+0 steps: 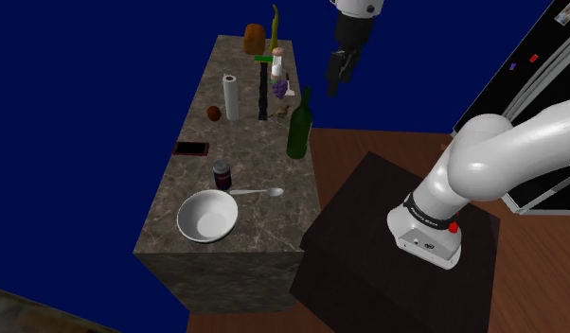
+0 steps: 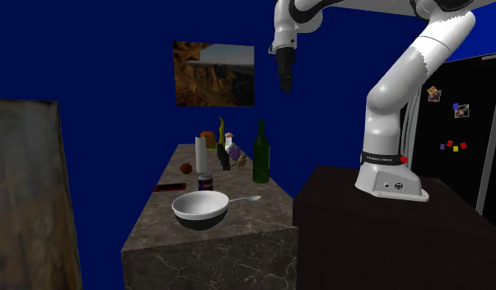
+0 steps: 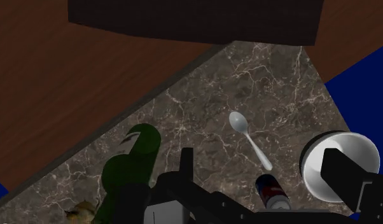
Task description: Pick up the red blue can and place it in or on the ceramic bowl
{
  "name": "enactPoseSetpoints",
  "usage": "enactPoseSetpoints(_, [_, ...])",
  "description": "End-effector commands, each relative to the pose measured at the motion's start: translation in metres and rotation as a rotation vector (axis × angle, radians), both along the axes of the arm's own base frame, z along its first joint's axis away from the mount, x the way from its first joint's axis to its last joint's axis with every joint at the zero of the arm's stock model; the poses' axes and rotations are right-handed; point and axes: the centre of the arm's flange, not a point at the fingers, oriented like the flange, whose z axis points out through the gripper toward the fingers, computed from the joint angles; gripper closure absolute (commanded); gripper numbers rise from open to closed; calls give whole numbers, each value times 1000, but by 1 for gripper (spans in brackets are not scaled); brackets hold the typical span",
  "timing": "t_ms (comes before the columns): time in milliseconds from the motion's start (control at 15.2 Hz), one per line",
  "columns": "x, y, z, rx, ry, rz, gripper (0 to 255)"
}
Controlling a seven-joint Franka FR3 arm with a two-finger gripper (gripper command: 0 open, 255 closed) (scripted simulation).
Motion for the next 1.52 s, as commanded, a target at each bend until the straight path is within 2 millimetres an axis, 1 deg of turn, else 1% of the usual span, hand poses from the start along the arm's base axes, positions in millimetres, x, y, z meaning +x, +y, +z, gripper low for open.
enactPoseSetpoints(0, [15,10,-20,-1,-5,8,0])
enactPoseSetpoints(1452, [176,130,-227,-10,-34,96,0])
